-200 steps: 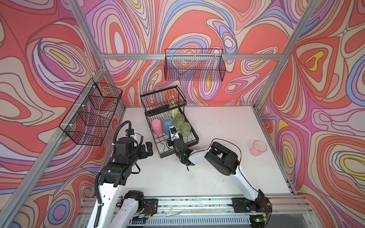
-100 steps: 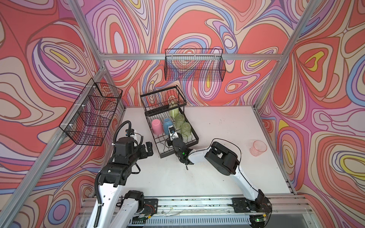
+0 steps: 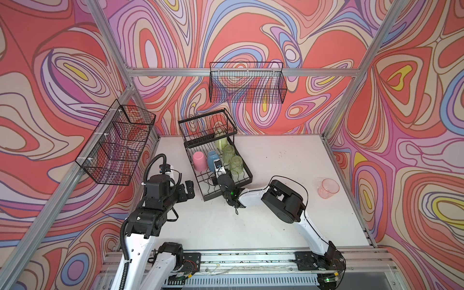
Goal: Load the cups into the dish rack
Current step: 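Lower the blue mug upright beside the pink cup with the right gripper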
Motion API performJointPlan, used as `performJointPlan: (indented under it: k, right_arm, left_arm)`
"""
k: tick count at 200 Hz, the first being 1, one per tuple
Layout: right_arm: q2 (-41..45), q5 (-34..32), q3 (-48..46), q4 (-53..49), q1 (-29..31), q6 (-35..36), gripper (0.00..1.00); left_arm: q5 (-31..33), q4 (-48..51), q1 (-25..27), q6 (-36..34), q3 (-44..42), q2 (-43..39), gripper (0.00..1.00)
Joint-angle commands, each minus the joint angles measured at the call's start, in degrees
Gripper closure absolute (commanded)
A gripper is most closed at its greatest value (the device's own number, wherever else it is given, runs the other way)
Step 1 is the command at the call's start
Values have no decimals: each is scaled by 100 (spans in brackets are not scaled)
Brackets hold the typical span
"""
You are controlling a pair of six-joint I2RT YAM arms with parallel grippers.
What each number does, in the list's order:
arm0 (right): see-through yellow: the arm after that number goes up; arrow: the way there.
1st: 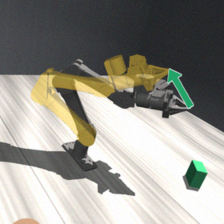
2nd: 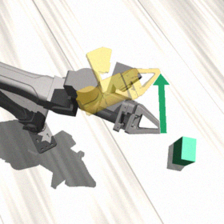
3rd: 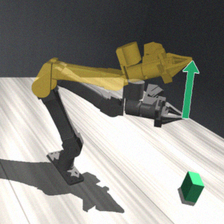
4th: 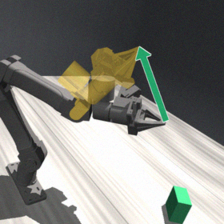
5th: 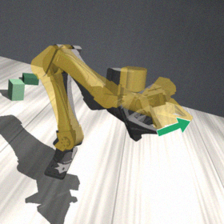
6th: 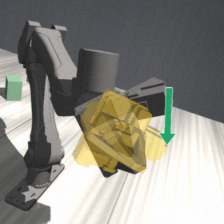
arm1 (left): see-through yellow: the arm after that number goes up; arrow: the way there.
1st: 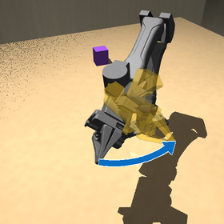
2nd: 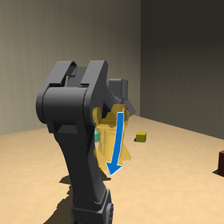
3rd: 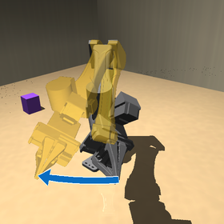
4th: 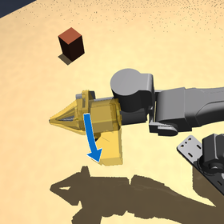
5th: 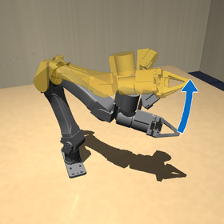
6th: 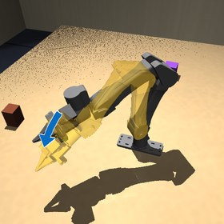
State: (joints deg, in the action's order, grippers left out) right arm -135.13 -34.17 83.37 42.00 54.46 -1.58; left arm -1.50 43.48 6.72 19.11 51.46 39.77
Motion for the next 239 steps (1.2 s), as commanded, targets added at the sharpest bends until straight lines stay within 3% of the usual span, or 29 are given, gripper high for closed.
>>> performJointPlan:
  k: [1, 76, 175, 239]
  right_arm:
    - [263, -116, -53, -505, 19, -113, 88]
    - [446, -2, -126, -792, 17, -190, 75]
    - [467, 531, 173, -1327, -110, -489, 81]
    - [524, 912, 417, -1728, -194, -526, 78]
  left_arm:
    - [-44, 26, -42, 5, -75, -65, 0]
    - [-55, 17, -44, 13, -84, -101, 0]
    - [-32, 20, -44, 13, -84, -110, 0]
    - [-10, 20, -47, 13, -83, -109, 0]
